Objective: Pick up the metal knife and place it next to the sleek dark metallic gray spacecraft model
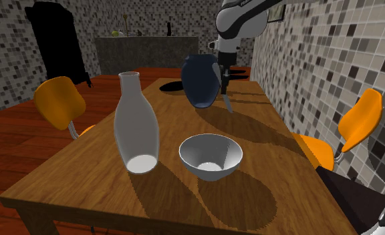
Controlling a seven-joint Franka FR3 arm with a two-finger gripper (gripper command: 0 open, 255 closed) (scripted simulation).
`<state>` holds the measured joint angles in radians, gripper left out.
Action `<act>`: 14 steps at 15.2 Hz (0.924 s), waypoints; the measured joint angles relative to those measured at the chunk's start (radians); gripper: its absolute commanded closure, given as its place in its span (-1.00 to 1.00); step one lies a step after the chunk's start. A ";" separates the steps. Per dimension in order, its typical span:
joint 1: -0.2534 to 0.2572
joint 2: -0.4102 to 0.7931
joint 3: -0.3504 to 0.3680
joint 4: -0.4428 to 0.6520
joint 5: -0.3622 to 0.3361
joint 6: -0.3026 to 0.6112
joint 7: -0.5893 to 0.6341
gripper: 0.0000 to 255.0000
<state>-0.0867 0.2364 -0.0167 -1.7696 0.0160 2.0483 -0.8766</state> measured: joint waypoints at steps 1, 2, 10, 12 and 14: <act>0.000 -0.001 0.000 -0.014 0.001 0.016 -0.001 1.00; -0.002 0.013 -0.001 -0.013 0.002 0.022 -0.004 1.00; 0.000 0.005 -0.001 -0.068 0.006 0.106 -0.010 1.00; 0.003 0.015 0.001 -0.051 0.005 0.101 -0.006 1.00; 0.006 -0.001 0.001 -0.093 0.004 0.149 -0.002 1.00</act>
<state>-0.0808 0.2350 -0.0155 -1.8624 0.0204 2.1969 -0.8781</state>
